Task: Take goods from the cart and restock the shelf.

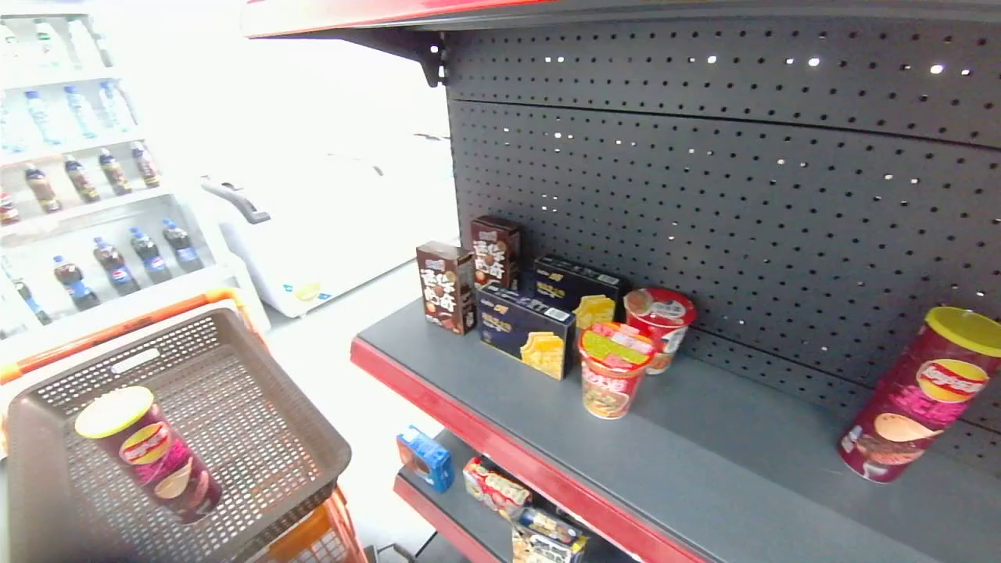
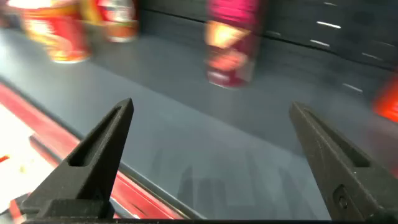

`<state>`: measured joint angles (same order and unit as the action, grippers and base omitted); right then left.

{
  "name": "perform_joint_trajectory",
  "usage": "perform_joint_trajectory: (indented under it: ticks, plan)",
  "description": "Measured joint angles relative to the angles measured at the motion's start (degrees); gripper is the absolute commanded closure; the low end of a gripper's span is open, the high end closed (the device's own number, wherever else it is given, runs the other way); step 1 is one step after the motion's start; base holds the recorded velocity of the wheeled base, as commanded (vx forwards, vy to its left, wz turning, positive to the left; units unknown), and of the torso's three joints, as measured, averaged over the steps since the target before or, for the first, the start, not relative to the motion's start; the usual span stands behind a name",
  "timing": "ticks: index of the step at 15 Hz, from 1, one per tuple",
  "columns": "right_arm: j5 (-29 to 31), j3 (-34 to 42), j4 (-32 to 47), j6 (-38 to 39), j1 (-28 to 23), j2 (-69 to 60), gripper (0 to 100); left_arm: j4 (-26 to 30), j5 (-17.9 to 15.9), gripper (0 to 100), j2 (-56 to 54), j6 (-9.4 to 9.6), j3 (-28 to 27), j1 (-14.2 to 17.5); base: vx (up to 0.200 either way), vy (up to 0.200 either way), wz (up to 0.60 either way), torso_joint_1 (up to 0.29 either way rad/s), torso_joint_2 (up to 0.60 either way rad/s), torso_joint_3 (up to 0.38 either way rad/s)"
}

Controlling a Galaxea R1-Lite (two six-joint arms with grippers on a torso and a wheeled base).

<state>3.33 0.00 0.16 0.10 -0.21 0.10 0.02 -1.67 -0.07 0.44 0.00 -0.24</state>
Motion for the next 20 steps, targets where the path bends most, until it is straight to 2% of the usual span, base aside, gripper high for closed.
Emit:
perform_joint_trajectory:
  ticks: [2, 4, 7, 11, 12, 13, 14, 15, 16, 17, 18, 20]
  plan:
    - [0.01, 0.00, -0.05, 0.44, 0.07, 0.00, 0, -0.38, 0.89, 0, 0.00, 0.29, -0.13, 0.02, 0.000, 0.000, 0.00, 0.000, 0.00, 0.000]
    - [-0.07, 0.00, -0.06, 0.11, 0.07, 0.00, 0, 1.19, 1.21, 0, 1.00, 2.23, -2.69, -0.02, 0.000, 0.000, 0.00, 0.000, 0.00, 0.000]
    - [-0.10, 0.00, -0.09, 0.09, 0.11, 0.00, 0, 7.01, 3.00, 0, 10.07, 4.07, -15.18, 0.32, 0.000, 0.000, 0.00, 0.000, 0.00, 0.000]
    - [-0.10, 0.00, -0.06, 0.06, 0.11, 0.00, 0, 10.29, 5.23, 0, 33.84, 4.34, -29.54, 2.88, 0.000, 0.000, 0.00, 0.000, 0.00, 0.000]
    - [-0.10, 0.00, -0.06, 0.06, 0.11, -0.02, 0, 10.45, 3.88, 0, 39.75, 4.51, -32.46, 5.42, 0.000, 0.000, 0.00, 0.000, 0.00, 0.000]
    - [-0.07, 0.00, -0.05, 0.06, 0.11, 0.00, 0, 10.13, 0.22, 0, 44.45, 5.28, -34.45, 9.58, 0.000, 0.000, 0.00, 0.000, 0.00, 0.000]
    - [-0.07, 0.00, -0.06, 0.06, 0.11, -0.02, 0, 9.61, -5.22, 0, 48.84, 7.02, -35.69, 14.90, 0.000, 0.000, 0.00, 0.000, 0.00, 0.000]
    - [-0.10, 0.00, -0.06, 0.09, 0.11, 0.00, 0, 8.68, -11.06, 0, 53.71, 10.14, -36.19, 20.44, 0.000, 0.000, 0.00, 0.000, 0.00, 0.000]
    - [-0.10, 0.00, -0.06, 0.09, 0.11, 0.00, 0, 6.62, -15.26, 0, 58.15, 12.97, -36.02, 24.38, 0.000, 0.000, 0.00, 0.000, 0.00, 0.000]
    - [-0.07, 0.00, -0.06, 0.09, 0.11, -0.02, 0, 2.16, -17.74, 0, 62.39, 14.91, -34.56, 27.05, 0.000, 0.000, 0.00, 0.000, 0.00, 0.000]
    - [-0.07, 0.00, -0.06, 0.09, 0.11, -0.02, 0, -5.74, -19.32, 0, 66.61, 15.90, -31.56, 28.86, 0.000, 0.000, 0.00, 0.000, 0.00, 0.000]
    - [-0.07, 0.00, -0.06, 0.11, 0.11, -0.02, 0, -18.60, -21.48, 0, 74.05, 16.45, -25.02, 30.09, 0.000, 0.000, 0.00, 0.000, 0.00, 0.000]
